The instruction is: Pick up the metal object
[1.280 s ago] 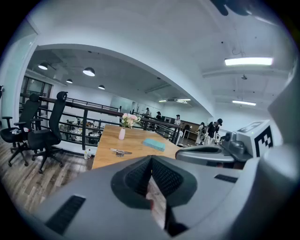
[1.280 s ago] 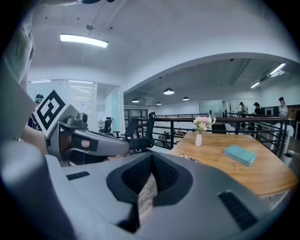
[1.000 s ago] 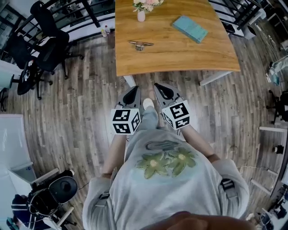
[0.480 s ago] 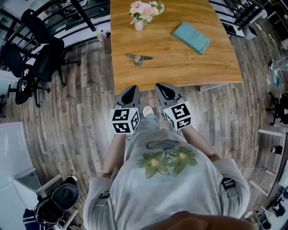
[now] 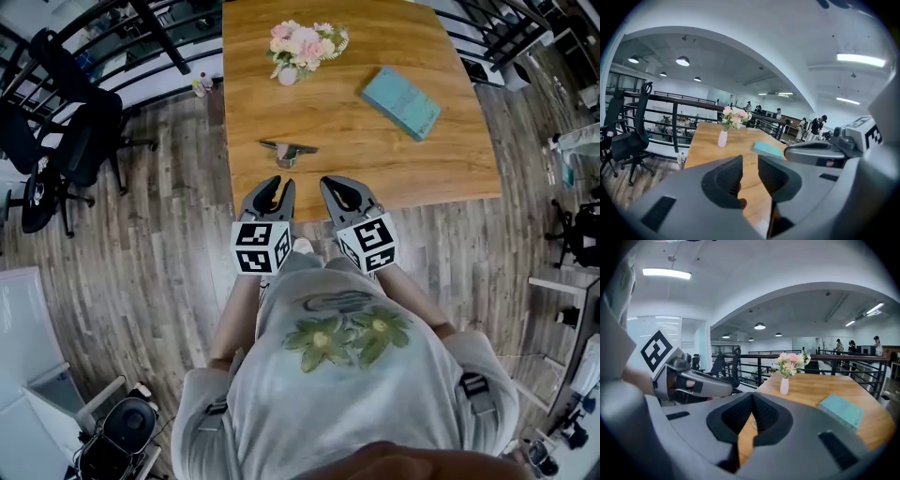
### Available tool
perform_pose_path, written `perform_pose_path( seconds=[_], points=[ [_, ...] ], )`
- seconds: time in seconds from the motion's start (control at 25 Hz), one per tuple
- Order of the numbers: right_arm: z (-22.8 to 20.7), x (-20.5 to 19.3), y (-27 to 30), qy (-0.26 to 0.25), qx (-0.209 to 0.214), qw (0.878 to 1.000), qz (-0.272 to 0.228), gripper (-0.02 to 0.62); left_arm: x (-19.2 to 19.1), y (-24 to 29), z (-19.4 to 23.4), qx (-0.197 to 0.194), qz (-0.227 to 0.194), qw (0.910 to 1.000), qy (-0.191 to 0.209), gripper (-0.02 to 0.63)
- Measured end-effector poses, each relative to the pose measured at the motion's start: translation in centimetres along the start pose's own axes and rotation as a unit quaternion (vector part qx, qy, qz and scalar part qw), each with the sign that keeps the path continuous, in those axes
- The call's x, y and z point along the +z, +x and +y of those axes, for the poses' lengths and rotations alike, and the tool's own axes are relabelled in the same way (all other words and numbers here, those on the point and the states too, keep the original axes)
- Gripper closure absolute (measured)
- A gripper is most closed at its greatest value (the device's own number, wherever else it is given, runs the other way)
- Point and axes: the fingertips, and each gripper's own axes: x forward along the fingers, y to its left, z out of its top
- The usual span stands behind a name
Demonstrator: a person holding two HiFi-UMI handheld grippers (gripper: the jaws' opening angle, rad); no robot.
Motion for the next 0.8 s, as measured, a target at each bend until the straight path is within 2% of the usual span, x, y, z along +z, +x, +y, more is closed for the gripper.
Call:
perform_pose_path(
  seconds=[0.16,0.36,0.56,0.8],
  points=[
    [-0.6,0.1,1.3,0.002,-0.001,1.000,0.000,0.588,0.7,1.6,1.0,0.010,0.000,0.9999,0.011,0.446],
    [-1.7,-0.4,2.1,0.007,-0.004,1.000,0.004,0.589,0.3,3.0,2.2,0.042,0.004,0.9990,0.015,0.367],
    [-3.1,-0.9,2.8,0.012,-0.005,1.000,0.009,0.589,-0.6,4.6,2.8,0.060,0.013,0.9979,0.021,0.336],
    [-4.8,-1.4,4.5,0.015,0.004,1.000,0.025,0.589,-1.9,6.9,4.0,0.069,0.042,0.9966,0.016,0.316]
  ],
)
